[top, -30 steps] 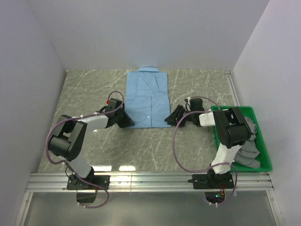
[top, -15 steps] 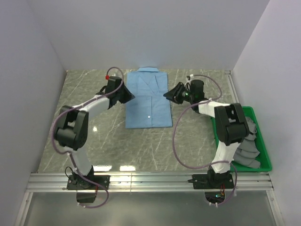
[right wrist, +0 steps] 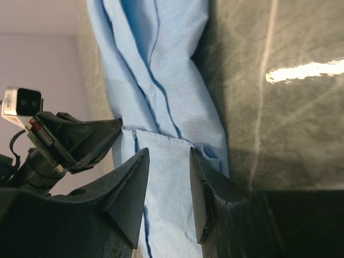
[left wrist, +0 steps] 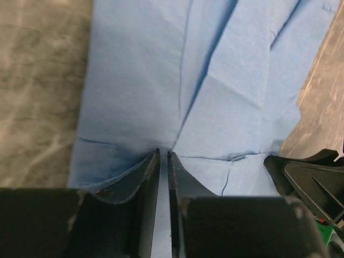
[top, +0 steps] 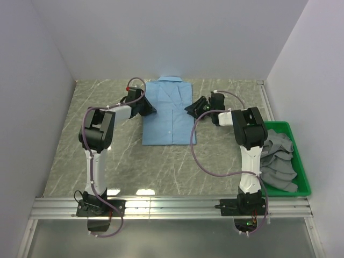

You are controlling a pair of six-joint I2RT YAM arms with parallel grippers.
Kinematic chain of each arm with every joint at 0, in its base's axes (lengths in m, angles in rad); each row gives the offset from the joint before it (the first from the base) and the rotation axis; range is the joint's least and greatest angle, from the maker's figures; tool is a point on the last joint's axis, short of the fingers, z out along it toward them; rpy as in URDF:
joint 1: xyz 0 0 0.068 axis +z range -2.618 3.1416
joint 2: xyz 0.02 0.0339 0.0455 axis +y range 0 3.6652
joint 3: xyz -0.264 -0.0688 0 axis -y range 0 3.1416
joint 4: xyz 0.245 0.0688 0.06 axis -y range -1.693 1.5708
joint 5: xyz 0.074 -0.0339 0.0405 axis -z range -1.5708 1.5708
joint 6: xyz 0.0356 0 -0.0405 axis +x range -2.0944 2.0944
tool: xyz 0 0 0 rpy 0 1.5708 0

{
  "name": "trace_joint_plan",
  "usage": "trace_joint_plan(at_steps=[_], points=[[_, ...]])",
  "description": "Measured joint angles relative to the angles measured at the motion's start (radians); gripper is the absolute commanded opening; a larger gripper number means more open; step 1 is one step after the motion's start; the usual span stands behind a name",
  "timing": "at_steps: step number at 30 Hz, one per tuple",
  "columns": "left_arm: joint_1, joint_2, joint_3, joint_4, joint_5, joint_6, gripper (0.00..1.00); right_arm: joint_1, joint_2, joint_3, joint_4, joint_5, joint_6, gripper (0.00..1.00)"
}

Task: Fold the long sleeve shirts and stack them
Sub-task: Fold the shirt

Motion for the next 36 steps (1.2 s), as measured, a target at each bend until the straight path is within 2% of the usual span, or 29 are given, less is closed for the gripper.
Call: trace_joint_plan(at_steps=[3, 6, 7, 9, 10, 13, 17, 21, 22, 25, 28, 32, 36], points=[[0.011, 0.002, 0.000, 0.004, 0.011, 0.001, 0.25, 0.004, -0.026, 0.000, -0.054, 0.061, -0.014, 0.44], [0.010, -0.014, -0.005, 0.000, 0.008, 0.014, 0.38, 0.006, -0.079, -0.003, -0.143, 0.126, -0.066, 0.45], [0.010, -0.028, -0.012, -0.007, 0.001, 0.025, 0.48, 0.006, -0.097, -0.005, -0.169, 0.141, -0.084, 0.45], [0.010, -0.073, -0.022, -0.047, -0.021, 0.062, 0.60, 0.013, -0.143, -0.005, -0.223, 0.177, -0.132, 0.45], [0.009, -0.100, -0.021, -0.067, -0.037, 0.087, 0.72, 0.016, -0.171, -0.005, -0.257, 0.195, -0.163, 0.45], [0.007, -0.159, 0.020, -0.116, -0.090, 0.175, 0.88, 0.047, -0.262, 0.000, -0.356, 0.240, -0.246, 0.46], [0.005, -0.167, 0.138, -0.131, -0.142, 0.302, 0.96, 0.137, -0.357, 0.005, -0.465, 0.302, -0.335, 0.49], [-0.003, -0.136, 0.208, -0.126, -0.161, 0.406, 0.91, 0.249, -0.415, 0.002, -0.552, 0.358, -0.385, 0.52], [-0.005, -0.118, 0.222, -0.125, -0.161, 0.425, 0.83, 0.278, -0.422, -0.003, -0.566, 0.369, -0.394, 0.52], [-0.015, -0.039, 0.270, -0.130, -0.167, 0.474, 0.69, 0.348, -0.423, -0.013, -0.618, 0.391, -0.425, 0.52], [-0.027, 0.060, 0.327, -0.142, -0.171, 0.506, 0.62, 0.388, -0.416, -0.014, -0.656, 0.403, -0.454, 0.52], [-0.040, 0.160, 0.384, -0.184, -0.190, 0.530, 0.58, 0.415, -0.382, -0.008, -0.697, 0.423, -0.483, 0.52], [-0.045, 0.187, 0.410, -0.208, -0.238, 0.526, 0.53, 0.418, -0.325, 0.013, -0.751, 0.444, -0.504, 0.52]])
